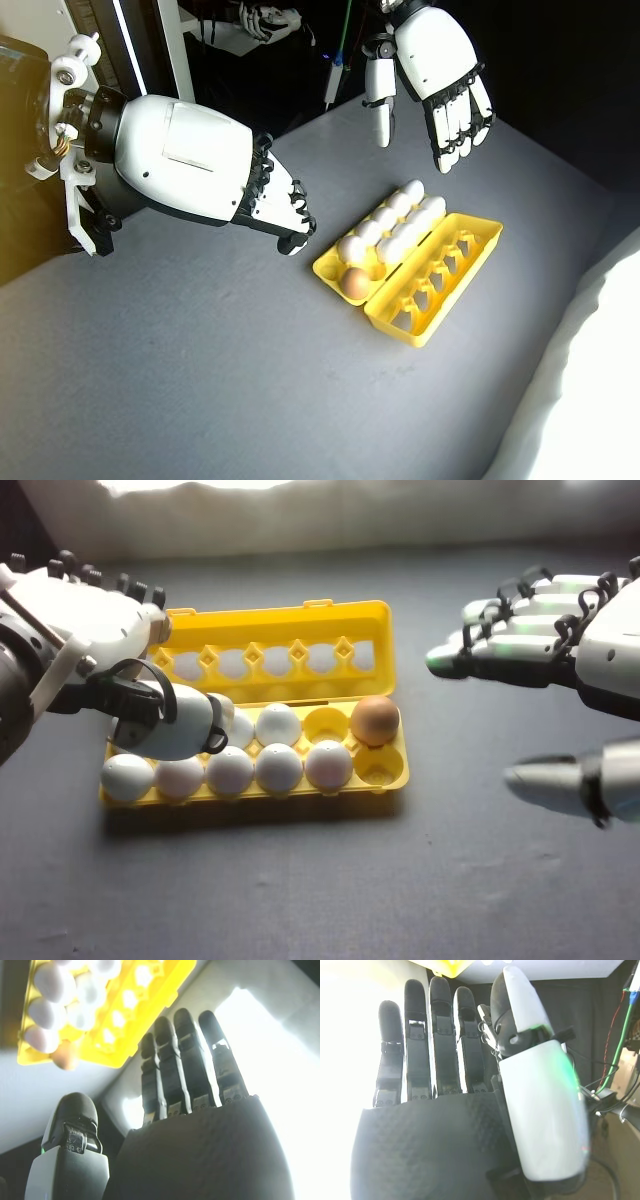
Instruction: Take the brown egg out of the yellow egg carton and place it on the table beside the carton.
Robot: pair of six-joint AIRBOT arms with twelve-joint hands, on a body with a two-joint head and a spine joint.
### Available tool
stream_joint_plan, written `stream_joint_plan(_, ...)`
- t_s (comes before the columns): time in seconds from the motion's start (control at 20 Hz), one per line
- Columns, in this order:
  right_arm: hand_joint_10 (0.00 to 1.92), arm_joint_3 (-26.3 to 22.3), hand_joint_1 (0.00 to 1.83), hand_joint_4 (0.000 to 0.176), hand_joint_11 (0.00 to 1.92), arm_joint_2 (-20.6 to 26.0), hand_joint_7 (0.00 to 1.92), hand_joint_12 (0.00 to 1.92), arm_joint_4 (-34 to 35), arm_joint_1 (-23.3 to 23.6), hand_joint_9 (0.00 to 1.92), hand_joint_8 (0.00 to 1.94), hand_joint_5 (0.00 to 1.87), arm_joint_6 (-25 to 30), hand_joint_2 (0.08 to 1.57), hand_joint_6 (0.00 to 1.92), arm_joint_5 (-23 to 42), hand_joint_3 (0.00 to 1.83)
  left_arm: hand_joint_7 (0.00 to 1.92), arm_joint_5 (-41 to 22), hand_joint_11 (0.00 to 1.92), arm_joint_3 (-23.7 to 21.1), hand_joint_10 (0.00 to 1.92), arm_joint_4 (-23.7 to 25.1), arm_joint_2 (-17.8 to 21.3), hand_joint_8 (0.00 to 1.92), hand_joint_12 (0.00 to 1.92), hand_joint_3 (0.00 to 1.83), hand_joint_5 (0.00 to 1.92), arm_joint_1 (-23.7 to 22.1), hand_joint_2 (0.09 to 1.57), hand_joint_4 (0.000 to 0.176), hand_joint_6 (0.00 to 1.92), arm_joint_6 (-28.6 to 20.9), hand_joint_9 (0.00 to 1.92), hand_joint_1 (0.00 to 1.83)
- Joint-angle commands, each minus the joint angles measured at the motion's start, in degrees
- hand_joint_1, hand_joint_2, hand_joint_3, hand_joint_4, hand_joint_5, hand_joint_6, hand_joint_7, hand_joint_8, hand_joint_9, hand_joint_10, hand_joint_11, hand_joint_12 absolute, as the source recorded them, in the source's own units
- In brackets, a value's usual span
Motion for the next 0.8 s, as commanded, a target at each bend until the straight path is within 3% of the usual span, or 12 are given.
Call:
stream_joint_plan(0.0, 0.03, 0.0, 0.00, 0.000, 0.00, 0.5, 0.15, 0.39, 0.6, 0.9, 0.13, 0.00, 0.14, 0.1, 1.29, 0.01, 6.1, 0.00, 0.12, -0.7, 0.00, 0.2, 0.00, 4.6, 0.6, 0.00, 0.28, 0.03, 0.15, -0.3, 1.22, 0.000, 0.00, 0.1, 0.09, 0.00)
stream_joint_plan(0.05, 0.02, 0.0, 0.00, 0.000, 0.00, 0.5, 0.13, 0.34, 0.6, 0.9, 0.10, 0.00, 0.13, 0.1, 1.30, 0.01, 6.1, 0.00, 0.18, -0.7, 0.00, 0.2, 0.00, 4.5, 0.6, 0.00, 0.38, 0.01, 0.21, -0.3, 1.24, 0.000, 0.00, 0.1, 0.15, 0.01)
stream_joint_plan(0.25, 0.02, 0.0, 0.11, 0.000, 0.00, 0.5, 0.17, 0.46, 0.6, 1.1, 0.15, 0.01, 0.17, -0.8, 1.28, 0.01, 6.0, 0.00, 0.09, -0.6, 0.00, 0.2, 0.00, 4.3, 0.7, 0.00, 0.22, 0.00, 0.14, -0.4, 1.24, 0.000, 0.00, 0.0, 0.07, 0.00)
stream_joint_plan(0.35, 0.01, 0.1, 0.10, 0.000, 0.00, 0.4, 0.16, 0.43, 0.7, 1.7, 0.14, 0.00, 0.18, -2.1, 1.29, 0.01, 5.5, 0.00, 0.12, -0.6, 0.00, 0.2, 0.00, 4.3, 0.6, 0.00, 0.31, 0.00, 0.15, -0.4, 1.24, 0.000, 0.00, 0.0, 0.10, 0.00)
stream_joint_plan(0.4, 0.01, 0.1, 0.10, 0.000, 0.00, 0.4, 0.16, 0.43, 1.6, 1.5, 0.14, 0.00, 0.18, -4.2, 1.29, 0.01, 5.3, 0.00, 0.12, -0.7, 0.00, 0.2, 0.00, 4.5, 0.6, 0.00, 0.31, 0.00, 0.15, -0.4, 1.24, 0.000, 0.00, -0.1, 0.10, 0.00)
stream_joint_plan(0.45, 0.00, 0.1, 0.12, 0.000, 0.00, 0.1, 0.15, 0.34, 8.8, 0.9, 0.13, 0.00, 0.16, -14.6, 1.30, 0.00, 5.1, 0.00, 0.13, -0.7, 0.00, 0.2, 0.00, 4.5, 0.6, 0.00, 0.30, 0.00, 0.17, -0.4, 1.25, 0.000, 0.00, -0.3, 0.11, 0.00)
stream_joint_plan(0.55, 0.01, 0.1, 0.44, 0.000, 0.00, -0.4, 0.19, 0.50, 16.2, 0.0, 0.16, 0.00, 0.18, -24.5, 1.21, 0.00, 6.6, 0.00, 0.16, -0.7, 0.00, 0.2, 0.00, 4.5, 0.6, 0.00, 0.28, 0.00, 0.19, -0.4, 1.23, 0.000, 0.00, -0.3, 0.12, 0.00)
stream_joint_plan(0.65, 0.01, 0.2, 0.63, 0.000, 0.00, -0.7, 0.18, 0.67, 16.6, -0.5, 0.17, 0.00, 0.17, -24.5, 1.16, 0.01, 7.7, 0.00, 0.18, -0.7, 0.00, 0.2, 0.01, 5.0, 0.6, 0.01, 0.34, 0.00, 0.21, -0.2, 1.23, 0.000, 0.01, -0.3, 0.15, 0.00)
stream_joint_plan(0.75, 0.01, 0.5, 0.87, 0.000, 0.00, -1.2, 0.18, 0.64, 16.6, -0.9, 0.17, 0.00, 0.16, -24.8, 1.08, 0.00, 9.1, 0.00, 0.18, -0.8, 0.00, 0.2, 0.00, 5.9, 0.7, 0.00, 0.31, 0.00, 0.21, 0.3, 1.23, 0.000, 0.00, -0.3, 0.14, 0.00)
